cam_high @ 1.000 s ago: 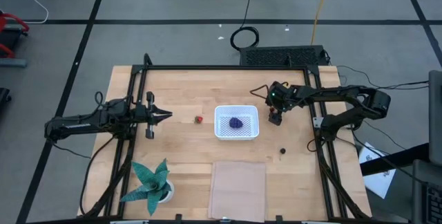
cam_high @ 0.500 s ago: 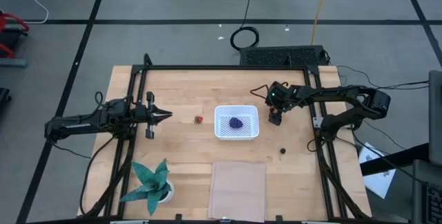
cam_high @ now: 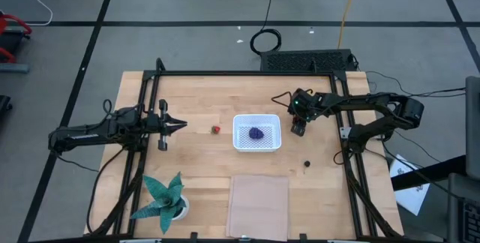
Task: Pick and placing Produce into tupperware
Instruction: Put the red cherry into the white bin
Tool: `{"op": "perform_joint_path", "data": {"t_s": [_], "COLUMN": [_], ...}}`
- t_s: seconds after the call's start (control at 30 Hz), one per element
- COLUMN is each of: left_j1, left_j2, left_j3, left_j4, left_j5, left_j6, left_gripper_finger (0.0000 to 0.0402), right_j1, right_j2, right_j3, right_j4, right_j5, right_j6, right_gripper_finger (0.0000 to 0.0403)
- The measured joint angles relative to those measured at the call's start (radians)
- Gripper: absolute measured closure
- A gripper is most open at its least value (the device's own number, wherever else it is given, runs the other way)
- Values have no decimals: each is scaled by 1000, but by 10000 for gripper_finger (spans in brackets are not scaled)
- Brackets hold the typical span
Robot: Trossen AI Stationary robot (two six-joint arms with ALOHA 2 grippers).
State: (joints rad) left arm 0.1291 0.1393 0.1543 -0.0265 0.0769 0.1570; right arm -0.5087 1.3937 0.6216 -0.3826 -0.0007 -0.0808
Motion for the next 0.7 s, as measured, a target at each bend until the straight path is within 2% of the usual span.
{"op": "perform_joint_path", "data": {"t_s": [0.23,0.5,0.7], "left_j1": [0,0,0], "left_j2": [0,0,0], "left_j3": [0,0,0], "left_j4": [0,0,0], "left_j5": [0,0,0], "left_j6": [0,0,0], "left_gripper_finger": [369,369,369], "right_j1": [0,-1,-1], "right_j2": [0,-16,-76], "right_j3": [0,-2,-2], "right_j4": [0,-8,-16], "right_j5": [2,8,6], "right_j6": [-12,-18,-20], "right_gripper_finger": [320,319,322]}}
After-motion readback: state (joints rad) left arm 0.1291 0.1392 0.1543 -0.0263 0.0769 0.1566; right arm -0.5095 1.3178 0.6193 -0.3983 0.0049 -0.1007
